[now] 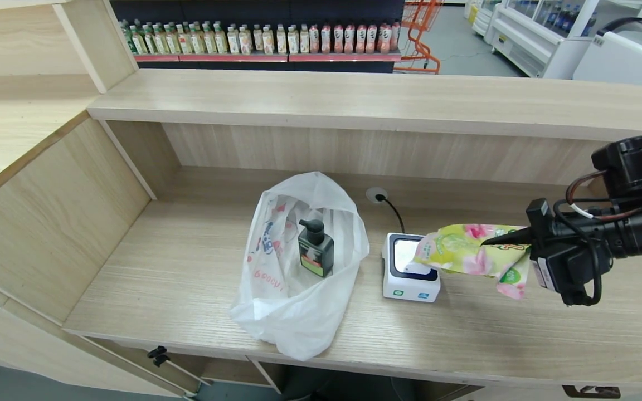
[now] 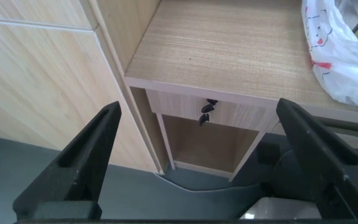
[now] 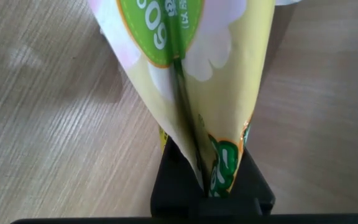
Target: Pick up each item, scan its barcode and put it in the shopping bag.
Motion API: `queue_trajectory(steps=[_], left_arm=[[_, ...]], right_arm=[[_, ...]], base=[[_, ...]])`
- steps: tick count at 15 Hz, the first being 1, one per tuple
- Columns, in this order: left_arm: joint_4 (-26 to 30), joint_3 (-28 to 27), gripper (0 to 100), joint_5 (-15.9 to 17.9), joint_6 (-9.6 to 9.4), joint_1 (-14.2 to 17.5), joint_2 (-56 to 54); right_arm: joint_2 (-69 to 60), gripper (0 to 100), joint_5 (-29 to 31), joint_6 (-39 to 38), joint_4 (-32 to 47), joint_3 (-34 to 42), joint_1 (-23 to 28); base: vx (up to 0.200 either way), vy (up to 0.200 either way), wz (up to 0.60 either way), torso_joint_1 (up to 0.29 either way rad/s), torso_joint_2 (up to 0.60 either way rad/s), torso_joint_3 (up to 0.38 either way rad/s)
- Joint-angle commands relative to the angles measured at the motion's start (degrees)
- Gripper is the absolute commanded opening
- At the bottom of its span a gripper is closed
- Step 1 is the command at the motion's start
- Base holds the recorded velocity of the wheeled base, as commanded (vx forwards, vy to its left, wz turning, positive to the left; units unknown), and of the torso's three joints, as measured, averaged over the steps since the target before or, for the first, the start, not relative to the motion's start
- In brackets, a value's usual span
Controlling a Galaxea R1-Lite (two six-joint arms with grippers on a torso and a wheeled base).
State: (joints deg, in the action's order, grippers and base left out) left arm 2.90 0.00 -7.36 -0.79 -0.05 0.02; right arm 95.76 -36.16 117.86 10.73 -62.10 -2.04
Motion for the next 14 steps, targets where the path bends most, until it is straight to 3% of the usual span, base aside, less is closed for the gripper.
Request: queue_trajectory(steps=[1,2,14], left_arm=[[0.0,0.0,100,0.0,0.0,0.0,0.0],[0.0,0.0,100,0.0,0.0,0.0,0.0],[0.0,0.0,100,0.0,0.09,0.0,0.0]], right_arm=[[1.4,0,-0.4,0.1,-0.1,-0.2,-0.1],[1.5,0,-0.4,0.1,-0.1,-0.2,-0.1],[4.2,0,-4.1,2.7,-0.2,0.1,-0.5]], base=[[0.2,0.0,0.0,0.002,0.0,-0.002],[0.2,0.0,0.0,-0.012,0.0,-0.002],[0.0,0.0,0.0,0.0,0.0,0.0]])
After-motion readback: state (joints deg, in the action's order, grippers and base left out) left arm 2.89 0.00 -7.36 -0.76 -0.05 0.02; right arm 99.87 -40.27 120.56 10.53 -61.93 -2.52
